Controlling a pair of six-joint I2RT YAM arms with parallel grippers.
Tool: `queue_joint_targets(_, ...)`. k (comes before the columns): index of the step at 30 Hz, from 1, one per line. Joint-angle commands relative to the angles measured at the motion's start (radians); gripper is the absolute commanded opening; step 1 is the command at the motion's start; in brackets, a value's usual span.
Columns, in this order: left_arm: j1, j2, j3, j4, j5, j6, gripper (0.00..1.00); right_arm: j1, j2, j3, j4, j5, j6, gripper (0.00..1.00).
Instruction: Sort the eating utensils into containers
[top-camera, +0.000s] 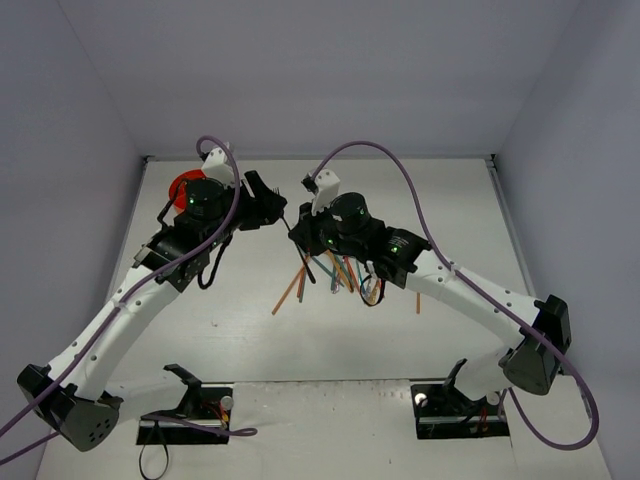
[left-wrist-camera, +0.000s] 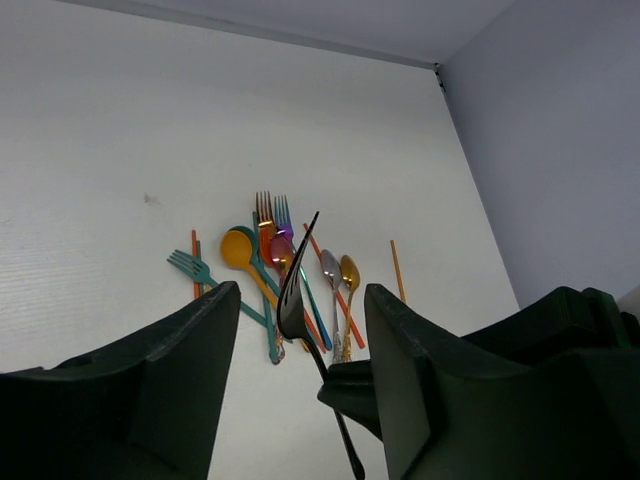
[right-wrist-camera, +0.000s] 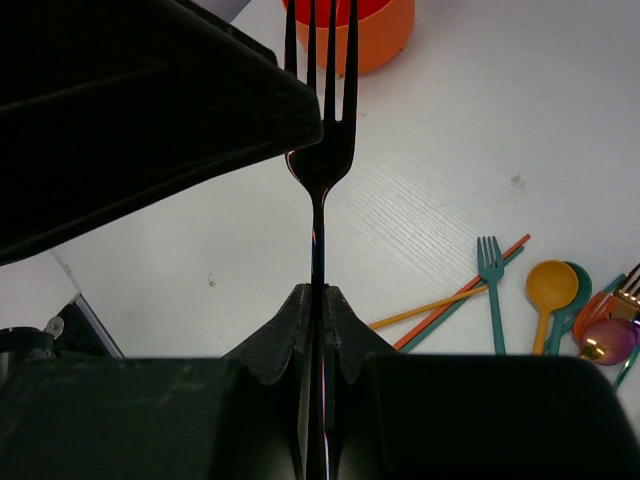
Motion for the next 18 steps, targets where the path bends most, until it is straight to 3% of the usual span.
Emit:
queue_joint_targets(1, -0.009, 0.018, 0.057, 0.074, -0.023, 0.034, 0.44, 0.008, 0.001, 0.061, 0.103, -0.021, -0.001, 0.00)
queue_joint_targets(6, -0.009, 0.031, 0.060, 0.058, -0.031, 0.059, 0.34, 0.007, 0.011, 0.067, 0.106, -0.027, -0.003, 0.00)
queue_joint_targets(13, -0.009, 0.041, 0.056, 0.070, -0.030, 0.088, 0.05, 0.007, 0.027, 0.077, 0.110, -0.036, -0.008, 0.00)
queue_joint_targets(18, -0.009, 0.018, 0.024, 0.112, -0.035, 0.123, 0.00, 0.007, 0.032, 0.076, 0.112, -0.039, -0.010, 0.00)
